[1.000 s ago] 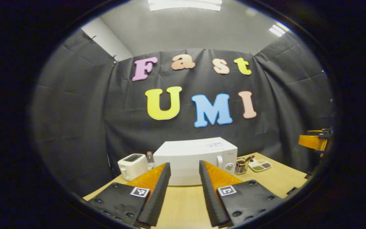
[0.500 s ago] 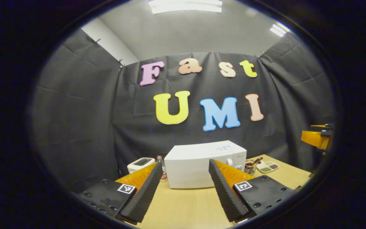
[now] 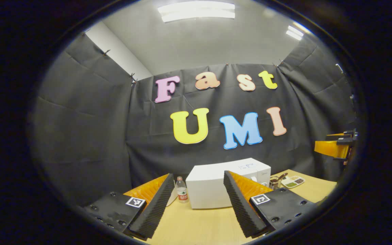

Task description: Open the microwave oven with the left hand, put the food in, and close the microwave oven.

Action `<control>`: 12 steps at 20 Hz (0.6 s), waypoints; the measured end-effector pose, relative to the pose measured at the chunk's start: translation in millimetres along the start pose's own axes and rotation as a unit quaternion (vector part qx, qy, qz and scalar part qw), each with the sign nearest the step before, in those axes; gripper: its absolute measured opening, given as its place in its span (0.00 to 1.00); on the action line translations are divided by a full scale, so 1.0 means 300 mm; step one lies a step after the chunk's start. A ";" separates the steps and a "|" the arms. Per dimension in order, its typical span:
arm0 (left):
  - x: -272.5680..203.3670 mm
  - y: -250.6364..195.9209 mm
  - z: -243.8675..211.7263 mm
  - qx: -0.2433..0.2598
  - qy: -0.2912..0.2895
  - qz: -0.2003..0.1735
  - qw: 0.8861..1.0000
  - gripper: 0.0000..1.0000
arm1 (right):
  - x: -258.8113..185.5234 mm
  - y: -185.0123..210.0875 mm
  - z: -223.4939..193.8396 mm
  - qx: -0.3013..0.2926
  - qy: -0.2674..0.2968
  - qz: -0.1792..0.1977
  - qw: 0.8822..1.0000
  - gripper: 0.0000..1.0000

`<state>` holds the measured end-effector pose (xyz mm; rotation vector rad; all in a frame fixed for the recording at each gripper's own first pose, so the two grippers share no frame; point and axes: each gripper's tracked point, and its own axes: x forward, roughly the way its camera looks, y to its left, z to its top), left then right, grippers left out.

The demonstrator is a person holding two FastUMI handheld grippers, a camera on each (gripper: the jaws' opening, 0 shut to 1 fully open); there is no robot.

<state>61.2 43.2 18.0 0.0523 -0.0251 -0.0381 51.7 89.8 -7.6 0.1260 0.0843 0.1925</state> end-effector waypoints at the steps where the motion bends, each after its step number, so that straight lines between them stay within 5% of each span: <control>1: 0.000 0.015 0.001 0.002 0.000 0.003 1.000 0.93 | 0.006 0.007 0.010 0.000 -0.003 0.001 1.000 0.98; 12: -0.013 0.107 0.034 -0.007 -0.012 0.023 1.000 0.93 | 0.024 0.106 0.049 -0.004 -0.017 0.015 1.000 0.97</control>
